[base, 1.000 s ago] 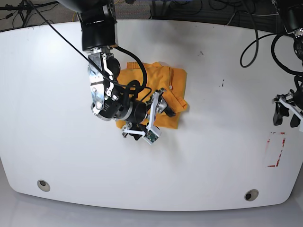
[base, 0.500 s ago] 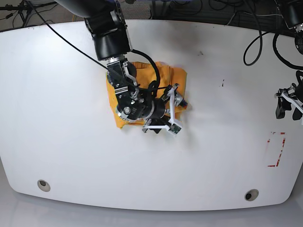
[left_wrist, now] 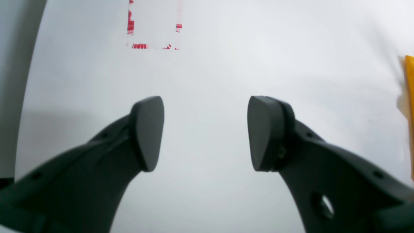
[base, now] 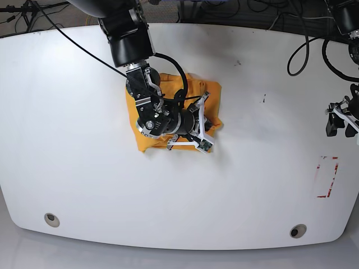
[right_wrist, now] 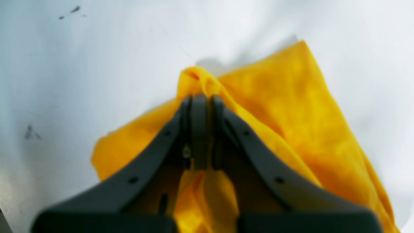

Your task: Fold the T-shirt properly

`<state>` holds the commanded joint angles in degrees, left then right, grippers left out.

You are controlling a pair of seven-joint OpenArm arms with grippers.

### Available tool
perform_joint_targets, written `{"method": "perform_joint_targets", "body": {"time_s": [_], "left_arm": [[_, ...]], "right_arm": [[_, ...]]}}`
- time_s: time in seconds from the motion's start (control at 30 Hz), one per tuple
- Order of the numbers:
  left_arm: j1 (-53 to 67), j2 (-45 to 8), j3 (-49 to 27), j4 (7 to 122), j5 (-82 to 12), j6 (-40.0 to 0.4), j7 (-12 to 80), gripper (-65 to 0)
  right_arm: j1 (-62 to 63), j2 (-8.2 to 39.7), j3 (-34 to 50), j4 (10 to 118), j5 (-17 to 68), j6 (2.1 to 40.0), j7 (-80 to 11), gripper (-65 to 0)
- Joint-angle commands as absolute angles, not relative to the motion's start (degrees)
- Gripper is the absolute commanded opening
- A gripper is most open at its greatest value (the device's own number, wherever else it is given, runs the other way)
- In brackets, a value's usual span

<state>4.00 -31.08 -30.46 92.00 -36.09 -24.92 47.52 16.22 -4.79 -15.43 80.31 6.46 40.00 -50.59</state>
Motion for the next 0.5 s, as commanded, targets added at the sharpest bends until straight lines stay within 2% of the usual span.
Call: {"method": "perform_joint_targets", "body": {"time_s": [0.27,0.5], "left_arm": [[4.0,-31.08,-30.29,92.0,-36.09,-24.92,47.6,-26.9],[4.09,-31.08,-30.2,92.0,-36.09,-24.92,47.78,-26.9]], "right_arm": [[16.04,-4.79,-15.43,88.48,6.46,40.0,-51.47,-65.0],[18.24,-5.85,-15.34,90.77,6.46,40.0,-54.02,-65.0]]}}
